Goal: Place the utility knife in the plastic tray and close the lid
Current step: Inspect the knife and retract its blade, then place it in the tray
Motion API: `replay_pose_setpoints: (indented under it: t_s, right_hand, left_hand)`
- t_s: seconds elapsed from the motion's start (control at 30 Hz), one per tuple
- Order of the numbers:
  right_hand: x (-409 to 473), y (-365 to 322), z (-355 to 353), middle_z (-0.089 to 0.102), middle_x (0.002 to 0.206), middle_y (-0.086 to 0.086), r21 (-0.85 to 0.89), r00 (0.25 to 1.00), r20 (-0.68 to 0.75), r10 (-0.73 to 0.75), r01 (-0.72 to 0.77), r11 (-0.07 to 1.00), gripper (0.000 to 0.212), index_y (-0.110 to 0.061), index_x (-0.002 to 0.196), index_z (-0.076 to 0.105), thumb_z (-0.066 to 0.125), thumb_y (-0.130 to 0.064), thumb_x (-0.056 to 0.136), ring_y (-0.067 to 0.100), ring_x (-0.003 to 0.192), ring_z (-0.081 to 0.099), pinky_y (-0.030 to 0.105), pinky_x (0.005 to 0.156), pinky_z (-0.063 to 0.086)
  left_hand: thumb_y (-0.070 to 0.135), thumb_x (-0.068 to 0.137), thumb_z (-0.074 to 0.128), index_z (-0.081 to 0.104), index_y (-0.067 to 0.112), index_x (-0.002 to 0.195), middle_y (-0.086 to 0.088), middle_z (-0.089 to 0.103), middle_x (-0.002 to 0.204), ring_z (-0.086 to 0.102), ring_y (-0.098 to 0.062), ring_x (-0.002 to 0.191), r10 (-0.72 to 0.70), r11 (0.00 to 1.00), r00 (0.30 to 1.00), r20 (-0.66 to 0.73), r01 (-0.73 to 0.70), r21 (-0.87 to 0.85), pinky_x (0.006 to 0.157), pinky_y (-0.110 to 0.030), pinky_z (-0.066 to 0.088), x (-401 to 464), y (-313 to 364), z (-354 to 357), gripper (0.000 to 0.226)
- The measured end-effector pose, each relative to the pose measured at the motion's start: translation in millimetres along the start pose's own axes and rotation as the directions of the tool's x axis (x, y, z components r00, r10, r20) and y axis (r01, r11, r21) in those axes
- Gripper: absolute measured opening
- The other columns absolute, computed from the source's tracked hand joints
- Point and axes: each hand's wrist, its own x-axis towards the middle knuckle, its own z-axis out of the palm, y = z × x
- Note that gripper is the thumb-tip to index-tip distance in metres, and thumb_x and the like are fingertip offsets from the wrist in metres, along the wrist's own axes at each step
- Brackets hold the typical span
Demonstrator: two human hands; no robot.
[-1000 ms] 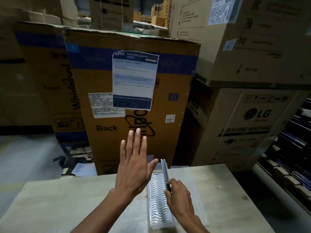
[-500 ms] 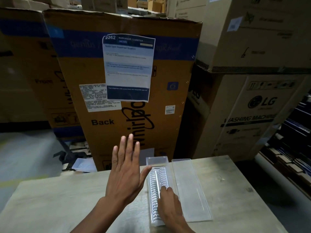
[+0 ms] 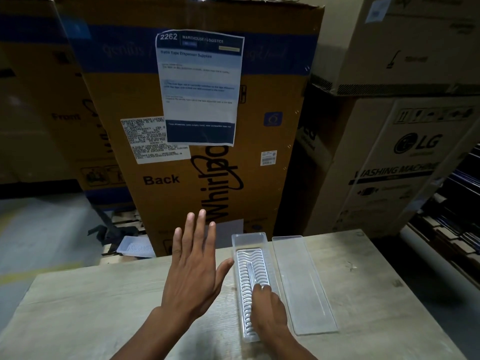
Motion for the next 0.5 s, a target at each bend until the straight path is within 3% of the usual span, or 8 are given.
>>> replay_pose_setpoints:
  t_s: [0.2, 0.33, 0.5]
  right_hand:
    - [2, 0, 2, 0.062, 0.135, 0.012, -0.076, 1.0, -0.016, -0.023, 0.022, 0.997, 0.042, -0.011, 0.139, 0.05, 0.061, -0.01, 0.098, 0.027, 0.117, 0.066, 0.037, 0.099, 0.056]
    - [3, 0, 0, 0.065, 0.13, 0.015, -0.132, 0.999, -0.022, -0.04, 0.037, 0.991, 0.035, -0.007, 0.133, 0.055, 0.055, -0.002, 0.099, 0.029, 0.116, 0.066, 0.038, 0.097, 0.055]
    - [4, -2, -22, 0.071, 0.123, 0.007, 0.036, 0.995, -0.096, -0.004, 0.007, 0.999, 0.028, -0.012, 0.127, 0.062, 0.06, -0.016, 0.099, 0.023, 0.106, 0.072, 0.032, 0.091, 0.059]
  left_hand:
    - [0.072, 0.093, -0.002, 0.003, 0.015, 0.158, -0.011, -0.014, 0.168, -0.019, -0.028, 0.155, -0.004, 1.0, 1.0, 0.031, 0.003, 0.013, 0.124, -0.049, -0.005, -2, -2, 8, 0.086]
    - [0.071, 0.093, -0.002, 0.007, 0.014, 0.157, -0.012, -0.01, 0.168, -0.014, -0.03, 0.155, -0.009, 1.0, 0.999, 0.049, 0.009, 0.006, 0.123, -0.051, -0.001, -2, -2, 10, 0.087]
    - [0.073, 0.09, -0.006, 0.003, 0.014, 0.157, -0.012, -0.012, 0.168, -0.016, -0.03, 0.155, -0.012, 1.0, 0.998, 0.062, 0.013, -0.018, 0.123, -0.051, -0.003, 1, 1, 9, 0.089]
